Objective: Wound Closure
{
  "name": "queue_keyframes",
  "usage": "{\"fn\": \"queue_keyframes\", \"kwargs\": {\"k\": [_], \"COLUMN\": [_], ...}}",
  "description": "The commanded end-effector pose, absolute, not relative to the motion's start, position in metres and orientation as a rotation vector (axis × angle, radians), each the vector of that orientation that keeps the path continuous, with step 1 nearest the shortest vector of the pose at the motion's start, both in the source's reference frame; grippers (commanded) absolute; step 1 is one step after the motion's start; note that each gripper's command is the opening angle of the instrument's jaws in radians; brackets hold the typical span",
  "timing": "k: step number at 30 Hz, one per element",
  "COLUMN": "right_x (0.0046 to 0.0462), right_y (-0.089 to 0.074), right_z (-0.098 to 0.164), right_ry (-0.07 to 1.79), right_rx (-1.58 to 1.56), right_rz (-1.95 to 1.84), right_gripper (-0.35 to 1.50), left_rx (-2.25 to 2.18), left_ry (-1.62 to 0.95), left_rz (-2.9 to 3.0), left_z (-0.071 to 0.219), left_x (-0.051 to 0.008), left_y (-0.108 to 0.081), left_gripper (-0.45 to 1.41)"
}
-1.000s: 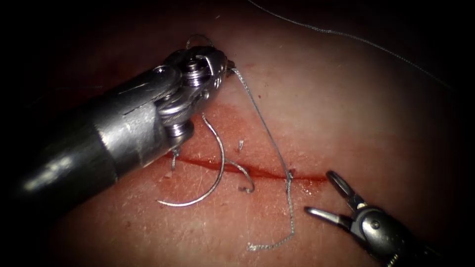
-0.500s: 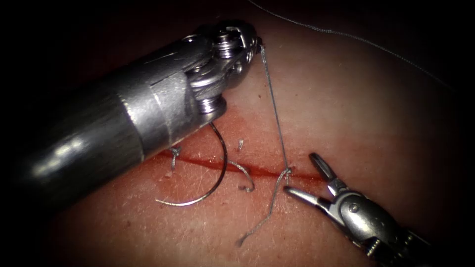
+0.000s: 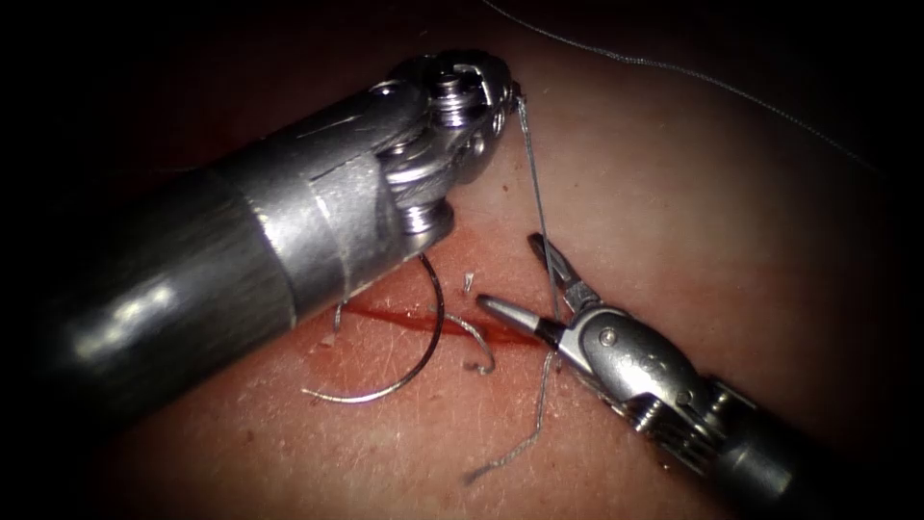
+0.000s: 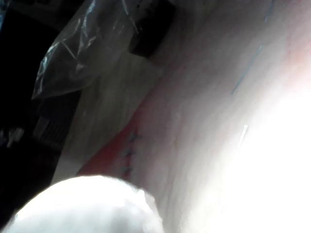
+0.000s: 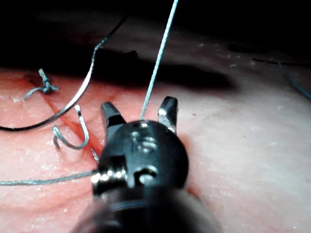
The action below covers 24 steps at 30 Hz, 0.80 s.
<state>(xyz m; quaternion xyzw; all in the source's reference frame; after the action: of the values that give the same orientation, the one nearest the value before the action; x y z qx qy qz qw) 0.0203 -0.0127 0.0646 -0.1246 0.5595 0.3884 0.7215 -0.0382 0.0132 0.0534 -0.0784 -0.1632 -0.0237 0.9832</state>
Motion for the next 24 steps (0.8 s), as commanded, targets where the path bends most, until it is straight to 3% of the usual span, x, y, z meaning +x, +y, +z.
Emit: {"fn": "queue_keyframes", "kwargs": {"k": [1,13,18,21,23,24], "right_x": [0.0206,0.0214,0.0217,0.0217,0.0217,0.0217], "right_y": [-0.0114,-0.0118,-0.012,-0.0119,-0.0118,-0.0116], "right_z": [0.0642,0.0644,0.0644,0.0645,0.0645,0.0643], "right_ry": [1.242,1.238,1.241,1.247,1.251,1.251], "right_rx": [-0.282,-0.276,-0.262,-0.248,-0.233,-0.228], "right_rz": [0.858,0.875,0.88,0.884,0.905,0.912], "right_gripper": [0.95,0.98,0.76,0.46,-0.26,-0.35], "left_rx": [-0.166,-0.166,-0.167,-0.167,-0.168,-0.169], "left_ry": [-0.333,-0.336,-0.339,-0.339,-0.339,-0.339], "left_rz": [-0.051,-0.05,-0.049,-0.049,-0.049,-0.048], "left_z": [0.0524,0.0525,0.0525,0.0525,0.0526,0.0527], "left_x": [-0.0385,-0.0388,-0.0389,-0.0389,-0.039,-0.039], "left_y": [0.0143,0.014,0.0138,0.0138,0.0137,0.0136], "left_gripper": [-0.45,-0.45,-0.45,-0.45,-0.45,-0.45]}}
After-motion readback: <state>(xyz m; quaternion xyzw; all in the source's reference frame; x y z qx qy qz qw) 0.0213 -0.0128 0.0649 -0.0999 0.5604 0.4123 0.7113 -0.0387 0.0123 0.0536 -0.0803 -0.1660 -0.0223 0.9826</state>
